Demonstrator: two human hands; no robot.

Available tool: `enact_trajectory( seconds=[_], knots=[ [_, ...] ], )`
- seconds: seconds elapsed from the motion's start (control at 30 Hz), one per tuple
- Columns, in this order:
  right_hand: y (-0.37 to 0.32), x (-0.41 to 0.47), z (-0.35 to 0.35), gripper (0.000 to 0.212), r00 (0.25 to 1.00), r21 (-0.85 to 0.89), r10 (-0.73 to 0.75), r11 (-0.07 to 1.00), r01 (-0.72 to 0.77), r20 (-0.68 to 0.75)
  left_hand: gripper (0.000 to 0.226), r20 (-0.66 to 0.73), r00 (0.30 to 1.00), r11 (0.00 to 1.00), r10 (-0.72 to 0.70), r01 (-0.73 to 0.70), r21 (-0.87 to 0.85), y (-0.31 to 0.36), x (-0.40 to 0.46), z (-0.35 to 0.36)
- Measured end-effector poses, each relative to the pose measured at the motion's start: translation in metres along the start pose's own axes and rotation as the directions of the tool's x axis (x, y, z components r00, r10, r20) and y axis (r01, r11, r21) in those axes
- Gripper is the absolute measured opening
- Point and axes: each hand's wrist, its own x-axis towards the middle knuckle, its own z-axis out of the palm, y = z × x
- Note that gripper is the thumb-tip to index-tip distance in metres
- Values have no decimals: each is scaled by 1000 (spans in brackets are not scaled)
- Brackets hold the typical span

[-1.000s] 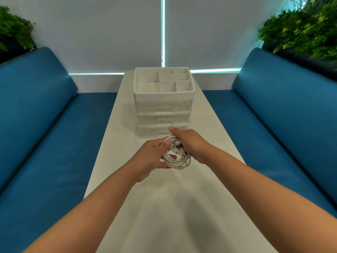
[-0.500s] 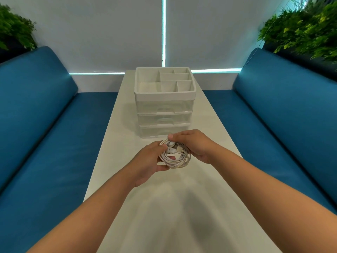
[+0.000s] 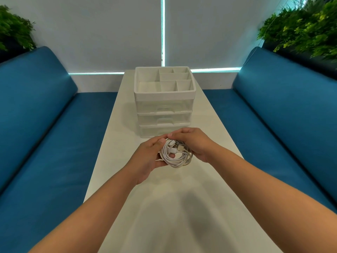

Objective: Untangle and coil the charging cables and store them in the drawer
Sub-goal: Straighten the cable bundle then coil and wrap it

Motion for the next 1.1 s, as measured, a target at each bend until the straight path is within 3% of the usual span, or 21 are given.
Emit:
enact_trajectory(
  seconds=[0.27, 0.47, 0.6, 0.77, 0.87, 1.1],
  knots=[
    [-4, 0, -4, 33, 999, -105, 5, 994, -9, -35, 34, 159, 987, 991, -35, 14, 133, 4, -3, 1],
    [-7, 0, -4, 42, 999, -189, 15, 982, -7, 38, 28, 60, 998, 997, -18, 13, 70, -1, 0, -2],
    [-8, -4, -4, 30, 994, -241, 40, 970, -14, 105, 27, 27, 999, 997, -43, 44, -58, -6, 1, -7],
    [-4, -7, -7, 13, 987, -174, 39, 985, -12, 157, 27, -44, 999, 988, -17, 10, -153, -6, 2, -12],
    [4, -7, -8, 16, 979, -165, -32, 984, 66, 202, 26, -70, 998, 989, 5, -15, -144, -5, 2, -12],
    [5, -1, -10, 23, 976, -418, -114, 890, 183, 186, 24, -60, 996, 997, 60, -63, -46, -5, -1, -8]
  ],
)
